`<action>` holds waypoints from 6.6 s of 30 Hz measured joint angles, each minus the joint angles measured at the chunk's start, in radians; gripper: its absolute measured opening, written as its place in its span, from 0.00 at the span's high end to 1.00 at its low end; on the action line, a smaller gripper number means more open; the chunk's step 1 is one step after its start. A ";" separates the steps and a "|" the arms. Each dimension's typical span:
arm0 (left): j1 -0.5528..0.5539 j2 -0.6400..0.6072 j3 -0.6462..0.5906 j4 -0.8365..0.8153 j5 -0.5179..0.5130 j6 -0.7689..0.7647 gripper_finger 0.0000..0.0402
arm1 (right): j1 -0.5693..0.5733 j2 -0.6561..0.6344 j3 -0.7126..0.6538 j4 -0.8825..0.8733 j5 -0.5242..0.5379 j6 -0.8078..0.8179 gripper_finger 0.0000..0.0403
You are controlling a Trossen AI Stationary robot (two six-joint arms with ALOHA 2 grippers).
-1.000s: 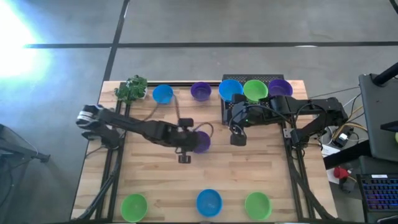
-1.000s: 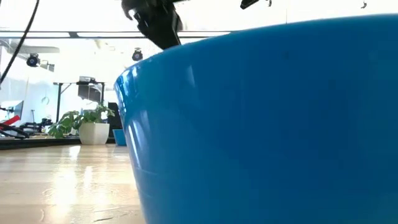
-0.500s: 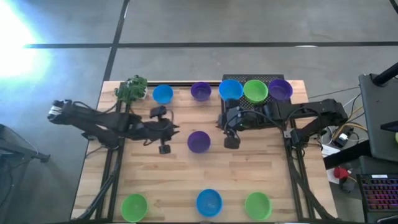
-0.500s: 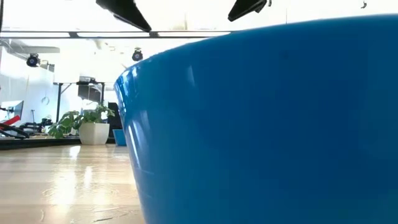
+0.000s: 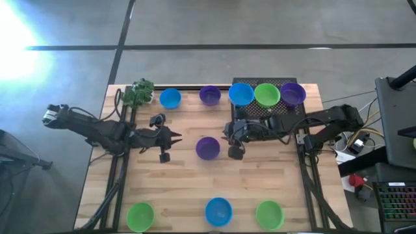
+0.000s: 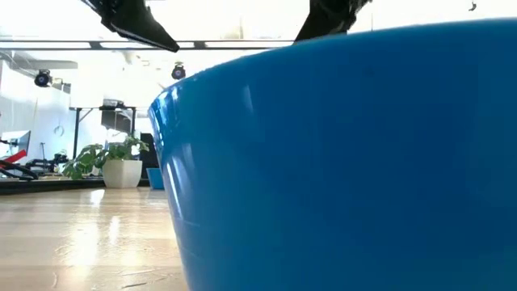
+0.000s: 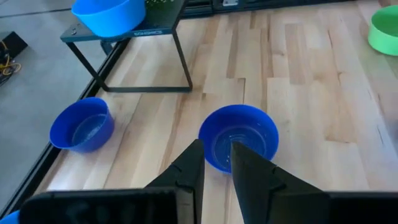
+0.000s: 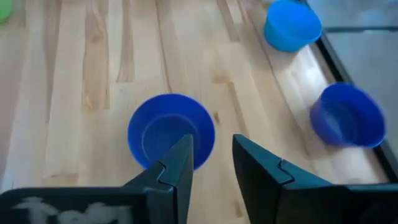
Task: Pick & Place Mini bowls
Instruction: Stack the bottom purple bowl on the purple bowl on the shelf
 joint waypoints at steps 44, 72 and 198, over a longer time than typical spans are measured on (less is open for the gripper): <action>-0.007 0.013 -0.044 0.036 0.005 -0.008 0.82 | -0.036 0.237 -0.352 0.580 0.008 0.204 0.69; -0.008 0.013 -0.044 0.038 0.005 -0.019 0.82 | -0.086 0.358 -0.357 0.608 -0.084 0.242 0.70; -0.007 0.013 -0.044 0.063 0.004 -0.002 0.82 | -0.582 -0.406 0.259 -0.910 0.320 0.458 0.98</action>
